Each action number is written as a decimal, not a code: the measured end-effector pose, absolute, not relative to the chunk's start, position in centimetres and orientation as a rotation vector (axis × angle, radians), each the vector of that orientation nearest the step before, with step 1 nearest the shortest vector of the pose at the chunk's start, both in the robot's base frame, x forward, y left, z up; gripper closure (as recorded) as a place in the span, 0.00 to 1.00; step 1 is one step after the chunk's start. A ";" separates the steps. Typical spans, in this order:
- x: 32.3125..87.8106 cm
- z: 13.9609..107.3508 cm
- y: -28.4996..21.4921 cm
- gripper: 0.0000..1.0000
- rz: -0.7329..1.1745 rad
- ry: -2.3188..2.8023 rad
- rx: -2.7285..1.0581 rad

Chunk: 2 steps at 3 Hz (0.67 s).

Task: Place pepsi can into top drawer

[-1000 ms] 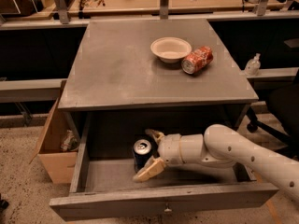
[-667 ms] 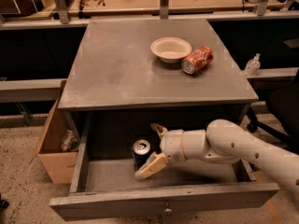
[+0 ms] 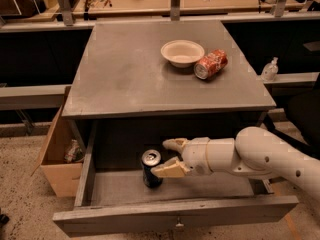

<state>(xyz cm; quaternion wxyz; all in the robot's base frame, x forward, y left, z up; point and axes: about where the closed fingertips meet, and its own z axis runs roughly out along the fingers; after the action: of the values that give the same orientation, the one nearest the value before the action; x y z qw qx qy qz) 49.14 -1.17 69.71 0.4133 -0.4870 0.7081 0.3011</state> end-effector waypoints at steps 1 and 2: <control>46.9 71.9 -3.2 0.57 0.730 1.846 -1.193; 44.8 75.1 -5.3 0.73 0.673 1.888 -1.161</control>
Offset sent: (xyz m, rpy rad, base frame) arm -0.0701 -0.0768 0.1005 -0.1069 0.0190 -0.1820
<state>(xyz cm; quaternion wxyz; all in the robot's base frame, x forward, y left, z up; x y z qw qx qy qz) 44.76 -5.32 75.12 0.4011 -0.4592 0.7467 0.2660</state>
